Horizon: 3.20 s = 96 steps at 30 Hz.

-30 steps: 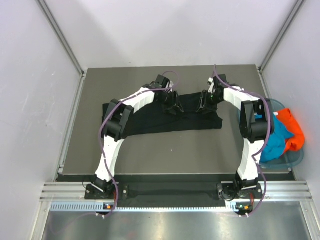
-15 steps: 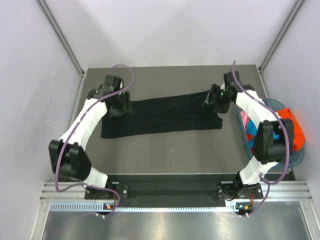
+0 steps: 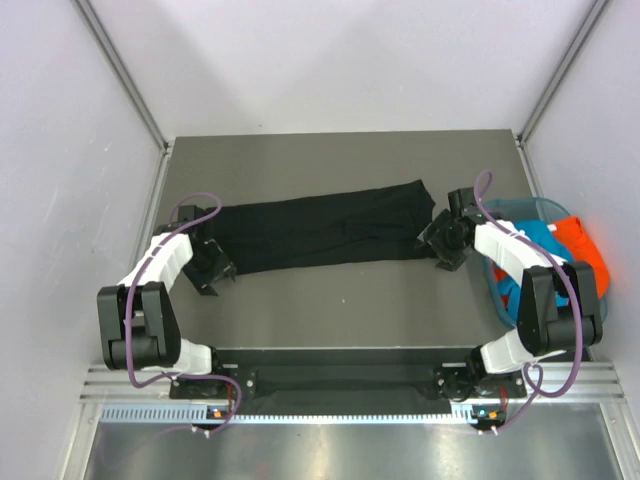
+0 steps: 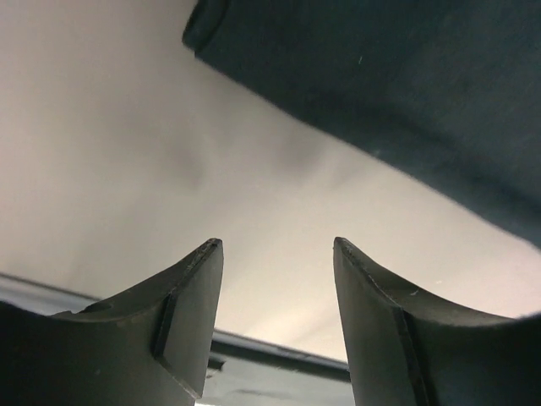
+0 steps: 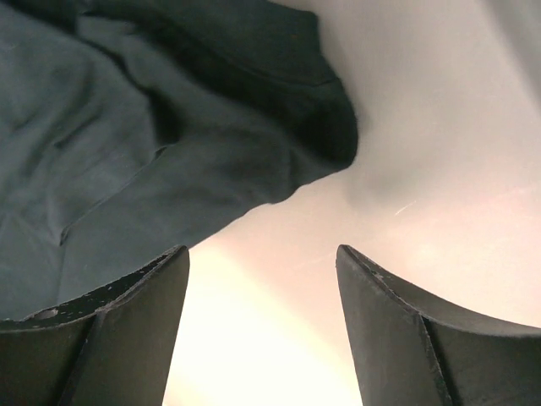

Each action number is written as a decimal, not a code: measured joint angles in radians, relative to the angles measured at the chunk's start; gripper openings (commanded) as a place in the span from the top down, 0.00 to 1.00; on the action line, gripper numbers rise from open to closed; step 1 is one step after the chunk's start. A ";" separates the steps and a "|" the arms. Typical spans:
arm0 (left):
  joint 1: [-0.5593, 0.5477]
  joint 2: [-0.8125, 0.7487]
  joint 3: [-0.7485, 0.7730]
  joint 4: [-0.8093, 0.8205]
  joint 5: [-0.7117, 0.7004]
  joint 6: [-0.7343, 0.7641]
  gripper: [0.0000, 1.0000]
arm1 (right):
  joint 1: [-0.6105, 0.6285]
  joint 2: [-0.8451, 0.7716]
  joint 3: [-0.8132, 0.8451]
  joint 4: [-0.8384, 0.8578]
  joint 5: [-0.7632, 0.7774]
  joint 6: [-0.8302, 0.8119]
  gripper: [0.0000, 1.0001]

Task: Fold and stack the t-shirts
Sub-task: Fold the tshirt

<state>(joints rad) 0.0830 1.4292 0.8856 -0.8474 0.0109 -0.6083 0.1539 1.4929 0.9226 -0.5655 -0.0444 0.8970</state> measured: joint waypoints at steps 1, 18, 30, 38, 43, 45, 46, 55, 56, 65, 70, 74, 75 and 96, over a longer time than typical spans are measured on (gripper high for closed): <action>0.007 0.000 -0.003 0.012 0.004 -0.005 0.40 | 0.000 0.000 -0.010 0.011 0.004 0.008 0.29; 0.085 -0.081 -0.030 0.092 0.185 0.045 0.44 | -0.015 0.085 -0.044 0.135 0.108 0.032 0.41; 0.085 -0.118 0.001 0.097 0.251 0.058 0.46 | -0.015 0.246 0.116 0.187 0.182 -0.058 1.00; 0.031 -0.108 0.084 0.108 0.247 0.058 0.42 | -0.029 0.459 0.462 0.185 0.265 -0.223 0.98; -0.080 -0.035 0.177 0.146 0.225 0.063 0.38 | -0.042 0.674 0.783 0.218 0.260 -0.377 0.92; -0.115 0.015 0.222 0.166 0.225 0.077 0.34 | -0.046 0.771 0.924 0.229 0.248 -0.426 0.89; -0.126 0.041 0.241 0.180 0.229 0.086 0.34 | -0.048 0.815 0.983 0.234 0.239 -0.444 0.86; -0.058 0.396 0.553 0.115 0.254 0.247 0.31 | -0.073 1.022 1.315 0.145 0.121 -0.492 0.29; -0.041 0.421 0.573 0.103 0.254 0.261 0.31 | -0.076 1.012 1.312 0.129 0.119 -0.492 0.27; 0.097 0.505 0.580 0.051 0.265 0.287 0.32 | -0.016 0.589 0.845 -0.020 0.099 -0.490 0.22; 0.130 0.527 0.580 0.064 0.300 0.295 0.37 | 0.161 0.279 0.478 0.069 -0.049 -0.401 0.25; 0.124 0.560 0.579 0.075 0.335 0.305 0.39 | 0.344 0.185 0.217 0.286 -0.217 -0.214 0.30; 0.122 0.563 0.575 0.079 0.339 0.306 0.41 | 0.384 0.186 0.170 0.342 -0.238 -0.171 0.33; 0.120 0.563 0.513 0.081 0.298 0.288 0.54 | 0.820 0.471 0.082 0.874 -0.172 0.553 0.44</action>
<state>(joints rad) 0.2028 1.9926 1.3987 -0.7662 0.3092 -0.3199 0.9737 1.9640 1.0046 0.3084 -0.2165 1.4502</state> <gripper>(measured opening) 0.466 0.571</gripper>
